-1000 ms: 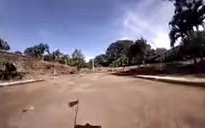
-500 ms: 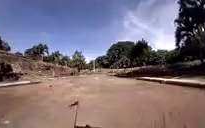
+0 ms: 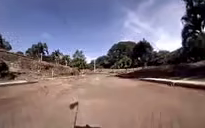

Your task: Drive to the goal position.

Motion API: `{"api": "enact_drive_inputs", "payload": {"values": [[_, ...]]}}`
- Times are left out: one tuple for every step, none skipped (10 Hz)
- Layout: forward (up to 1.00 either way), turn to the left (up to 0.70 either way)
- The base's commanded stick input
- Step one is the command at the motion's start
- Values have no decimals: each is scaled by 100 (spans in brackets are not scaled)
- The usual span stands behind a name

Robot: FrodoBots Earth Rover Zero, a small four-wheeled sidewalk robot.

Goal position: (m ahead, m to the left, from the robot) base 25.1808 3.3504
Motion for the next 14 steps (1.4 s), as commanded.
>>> {"api": "enact_drive_inputs", "payload": {"values": [[100,0],[100,0],[100,0],[100,0],[100,0],[100,0],[100,0],[100,0],[100,0],[100,0],[100,0],[100,0],[100,0],[100,0]]}}
